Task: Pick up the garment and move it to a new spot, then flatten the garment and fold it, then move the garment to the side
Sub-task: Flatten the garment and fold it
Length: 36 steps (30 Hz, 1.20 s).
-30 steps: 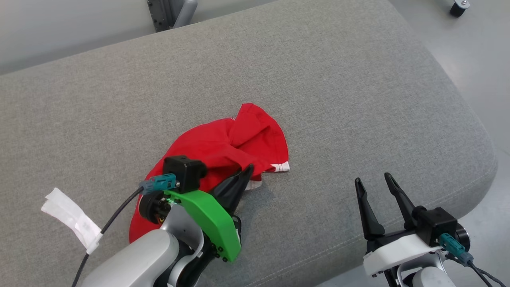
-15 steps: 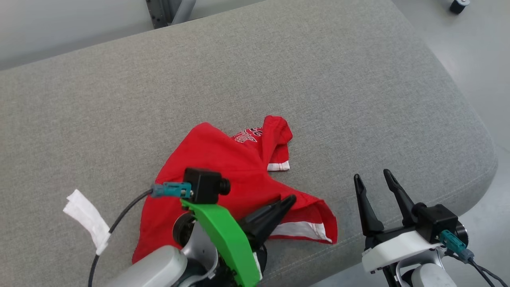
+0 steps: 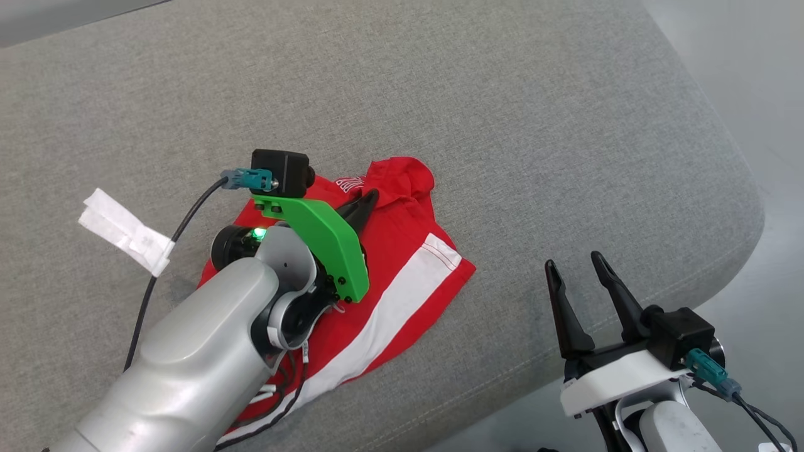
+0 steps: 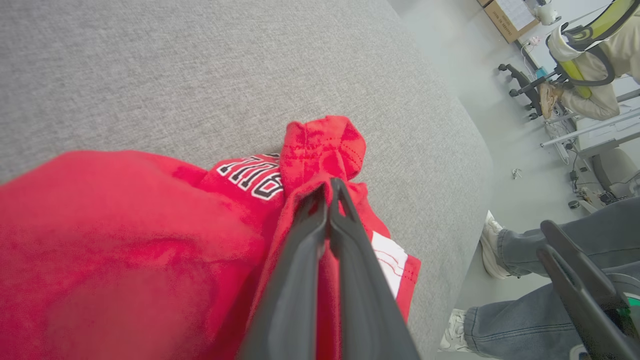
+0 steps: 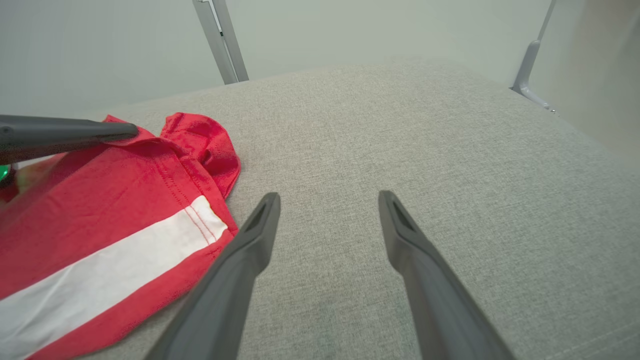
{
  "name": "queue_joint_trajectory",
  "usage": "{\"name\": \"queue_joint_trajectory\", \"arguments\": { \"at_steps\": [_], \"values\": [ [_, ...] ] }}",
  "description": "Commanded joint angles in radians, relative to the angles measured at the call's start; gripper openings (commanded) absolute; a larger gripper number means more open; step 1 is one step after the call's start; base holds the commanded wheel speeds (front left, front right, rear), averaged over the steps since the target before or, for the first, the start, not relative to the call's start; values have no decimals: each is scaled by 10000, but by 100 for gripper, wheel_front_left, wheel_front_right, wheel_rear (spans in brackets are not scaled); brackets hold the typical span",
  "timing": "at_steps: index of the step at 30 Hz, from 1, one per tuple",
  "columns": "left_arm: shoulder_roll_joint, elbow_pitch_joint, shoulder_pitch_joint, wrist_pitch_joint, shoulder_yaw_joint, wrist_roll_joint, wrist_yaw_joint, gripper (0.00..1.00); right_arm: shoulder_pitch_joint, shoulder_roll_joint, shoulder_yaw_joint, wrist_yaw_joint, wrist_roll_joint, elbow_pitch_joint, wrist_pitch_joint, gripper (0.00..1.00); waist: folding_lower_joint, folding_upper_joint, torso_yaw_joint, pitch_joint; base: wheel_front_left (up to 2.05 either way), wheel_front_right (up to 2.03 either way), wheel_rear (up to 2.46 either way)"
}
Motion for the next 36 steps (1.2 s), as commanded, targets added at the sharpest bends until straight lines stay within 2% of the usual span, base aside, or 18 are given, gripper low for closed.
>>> {"name": "queue_joint_trajectory", "arguments": {
  "at_steps": [1, 2, 3, 4, 9, 12, 16, 22, 27, 30, 32, 36],
  "values": [
    [-119, 382, -246, -115, -66, 226, -171, 0, -123, 1, -2, -14, 16, 15, 0, 100, 0, -1, -171, 222, 0, 0, 0],
    [-228, 656, -348, -211, -83, 278, -269, 12, -127, 1, -16, -14, -3, 34, 0, 100, 0, -1, -160, 221, 0, 0, 0],
    [-344, 902, -411, -327, -97, 287, -381, 68, -139, 0, -36, -14, -28, 56, 0, 100, 0, -1, -140, 209, 0, 0, 0],
    [-447, 1160, -434, -420, -140, 313, -503, 100, -165, 0, -59, -14, -70, 78, 0, 100, 0, -1, -103, 177, 0, 0, 0],
    [-598, 1836, -464, -1072, -601, 1024, -956, 100, -106, -2, -186, -14, -250, 97, 0, 100, 0, -1, 209, -92, 0, 0, 0],
    [-515, 1797, -293, -1489, -737, 1327, -968, 100, -24, -3, -288, -14, -315, 80, 0, 100, 0, -1, 378, -254, 0, 0, 0],
    [-137, 1461, 142, -2642, -966, 2191, -594, 100, 178, 0, -564, -14, -607, -7, 0, 100, 0, -1, 837, -647, 0, 0, 0],
    [386, 670, 1259, -4033, -799, 2752, 129, 100, 376, -7, -956, -14, -1217, -140, 0, 100, 0, -1, 1496, -1420, 0, 0, 0],
    [999, -307, 2677, -4377, -112, 3064, 816, 100, 594, -202, -1265, -16, -1551, -200, 0, 100, 0, -1, 2023, -2147, 0, 0, 0],
    [1218, -1179, 3801, -4392, 1001, 3582, 1065, 100, 714, -376, -1394, -14, -1587, -170, 0, 100, 0, -1, 2355, -2510, 0, 0, 0],
    [1369, -1560, 4760, -4386, 1761, 4126, 1124, 100, 826, -459, -1446, -14, -1589, -123, 0, 100, 0, -1, 2545, -2732, 0, 0, 0],
    [1134, -2236, 6340, -4390, 3254, 5106, 875, 100, 1070, -558, -1543, -14, -1547, -80, 0, 100, 0, -1, 2962, -3054, 0, 0, 0]
  ]
}}
